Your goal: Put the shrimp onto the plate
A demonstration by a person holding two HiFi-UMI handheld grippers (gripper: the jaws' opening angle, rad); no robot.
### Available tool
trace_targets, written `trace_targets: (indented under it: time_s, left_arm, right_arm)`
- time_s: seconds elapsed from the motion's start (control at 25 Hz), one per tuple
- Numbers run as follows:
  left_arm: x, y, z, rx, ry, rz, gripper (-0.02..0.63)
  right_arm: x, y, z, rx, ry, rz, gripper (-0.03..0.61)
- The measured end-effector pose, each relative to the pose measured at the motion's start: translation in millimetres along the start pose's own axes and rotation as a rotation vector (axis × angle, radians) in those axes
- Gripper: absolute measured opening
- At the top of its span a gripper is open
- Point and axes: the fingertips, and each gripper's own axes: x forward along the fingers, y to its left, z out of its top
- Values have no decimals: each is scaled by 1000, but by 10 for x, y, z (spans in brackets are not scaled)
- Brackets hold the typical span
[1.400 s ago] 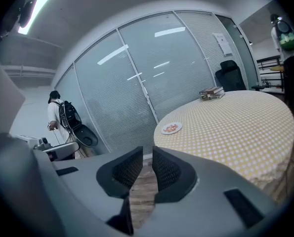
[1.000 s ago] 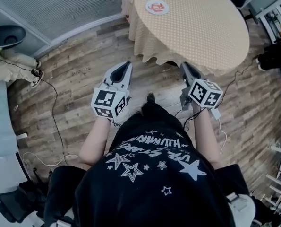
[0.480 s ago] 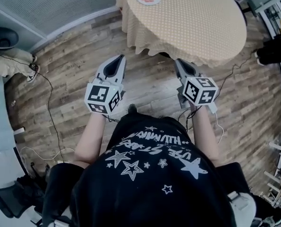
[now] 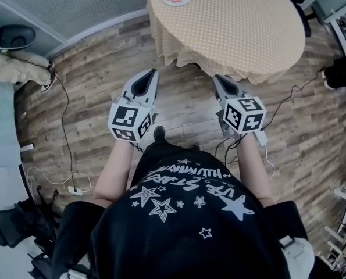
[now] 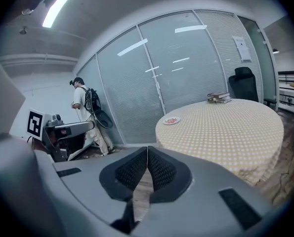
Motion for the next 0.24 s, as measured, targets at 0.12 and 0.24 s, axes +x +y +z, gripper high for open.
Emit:
trace_targets:
  time_s: [0.12,0.24]
  left_arm:
    - [7,-223,-19,7,5,12,9]
    - [25,-458,-41,8,7,23,9]
  right_arm:
    - [-131,-58,-48,-16,2,26,29]
    - [-290,-157,-101,-29,8,42,28]
